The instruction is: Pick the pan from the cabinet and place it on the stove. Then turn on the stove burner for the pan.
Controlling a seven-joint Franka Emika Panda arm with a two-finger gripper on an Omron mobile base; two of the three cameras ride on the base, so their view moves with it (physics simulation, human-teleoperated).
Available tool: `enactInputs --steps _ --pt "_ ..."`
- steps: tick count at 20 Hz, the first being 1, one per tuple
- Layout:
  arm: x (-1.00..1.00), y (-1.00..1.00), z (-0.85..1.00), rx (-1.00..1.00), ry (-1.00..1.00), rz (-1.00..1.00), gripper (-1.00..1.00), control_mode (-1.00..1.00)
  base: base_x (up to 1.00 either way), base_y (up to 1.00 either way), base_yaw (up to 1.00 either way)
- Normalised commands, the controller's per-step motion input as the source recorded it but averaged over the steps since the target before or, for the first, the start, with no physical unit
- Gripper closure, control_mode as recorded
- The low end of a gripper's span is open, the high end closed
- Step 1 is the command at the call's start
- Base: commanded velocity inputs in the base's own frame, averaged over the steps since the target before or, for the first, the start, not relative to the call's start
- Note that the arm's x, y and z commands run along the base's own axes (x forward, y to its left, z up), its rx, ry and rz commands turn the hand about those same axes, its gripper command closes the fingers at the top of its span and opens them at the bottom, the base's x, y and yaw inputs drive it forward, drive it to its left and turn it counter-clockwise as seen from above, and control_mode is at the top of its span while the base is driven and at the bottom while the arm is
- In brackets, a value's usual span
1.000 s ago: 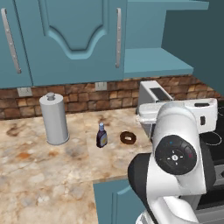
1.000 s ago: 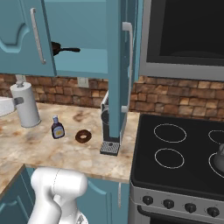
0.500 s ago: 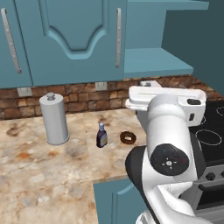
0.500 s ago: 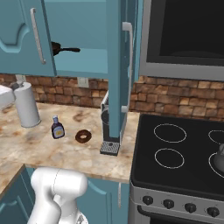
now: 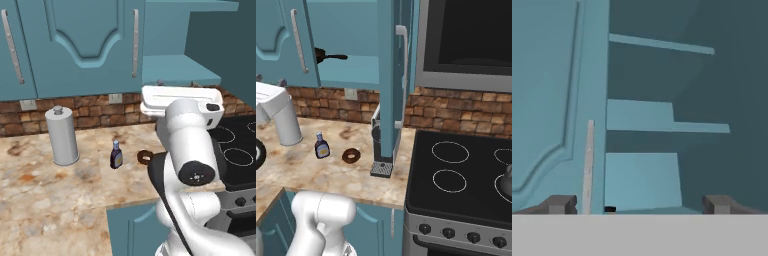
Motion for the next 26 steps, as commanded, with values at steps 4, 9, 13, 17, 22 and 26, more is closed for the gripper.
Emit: enactInputs --steps 4,9,13,17,22,26 --pt "0.46 0.45 0.03 0.00 -0.01 0.01 -1.00 -1.00 0.00 0.00 0.00" --pt "0.45 0.31 0.01 0.00 0.04 0.00 -1.00 -1.00 0.00 0.00 0.00" --pt "0.36 0.06 0.00 -0.01 0.10 0.00 -1.00 -1.00 0.00 0.00 0.00" --pt "0.44 0.02 0.00 -0.01 0.12 0.00 -1.00 -1.00 0.00 0.00 0.00" --pt "0.53 0.01 0.00 0.00 0.10 0.00 -1.00 -1.00 0.00 0.00 0.00" --pt "0.56 0.09 -0.02 0.00 0.06 0.00 -1.00 -1.00 0.00 0.00 0.00"
